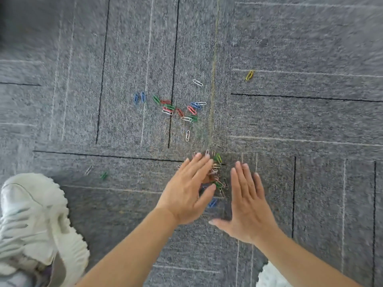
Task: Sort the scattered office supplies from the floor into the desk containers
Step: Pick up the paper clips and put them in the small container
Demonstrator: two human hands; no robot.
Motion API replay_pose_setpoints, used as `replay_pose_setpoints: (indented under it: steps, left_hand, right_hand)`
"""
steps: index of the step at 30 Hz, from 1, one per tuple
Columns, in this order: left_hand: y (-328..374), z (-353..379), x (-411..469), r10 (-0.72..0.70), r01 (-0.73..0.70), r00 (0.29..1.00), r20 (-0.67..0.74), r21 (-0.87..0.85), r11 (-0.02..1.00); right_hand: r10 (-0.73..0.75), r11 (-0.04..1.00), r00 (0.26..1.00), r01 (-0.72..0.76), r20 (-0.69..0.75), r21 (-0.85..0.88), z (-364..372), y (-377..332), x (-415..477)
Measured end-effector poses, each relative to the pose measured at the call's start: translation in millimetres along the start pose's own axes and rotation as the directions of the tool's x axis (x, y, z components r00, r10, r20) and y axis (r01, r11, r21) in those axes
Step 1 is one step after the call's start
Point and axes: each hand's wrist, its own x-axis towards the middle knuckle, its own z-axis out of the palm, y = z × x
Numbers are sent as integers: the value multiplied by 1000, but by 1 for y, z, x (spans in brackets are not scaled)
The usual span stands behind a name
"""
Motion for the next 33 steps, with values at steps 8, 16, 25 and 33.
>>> replay_pose_setpoints:
  steps: [8,16,25,33]
  left_hand:
    - [-23,-42,-48,-431,354,890,-152,-365,861]
    - [-42,-65,-28,-452,369,871,-196,-347,862]
    - [-44,-47,76,-248,247,948,-198,-33,968]
    - [-28,-55,5,-147,122,987,-68,-283,951]
  right_hand:
    - [6,983,990,20,-140,185,-1,-70,74]
    - [-190,951,954,237,-232,196,-16,-60,90]
    - [21,999,990,-16,-136,38,-1,-21,23]
    - [-105,993,983,113,-152,44,7,-46,54]
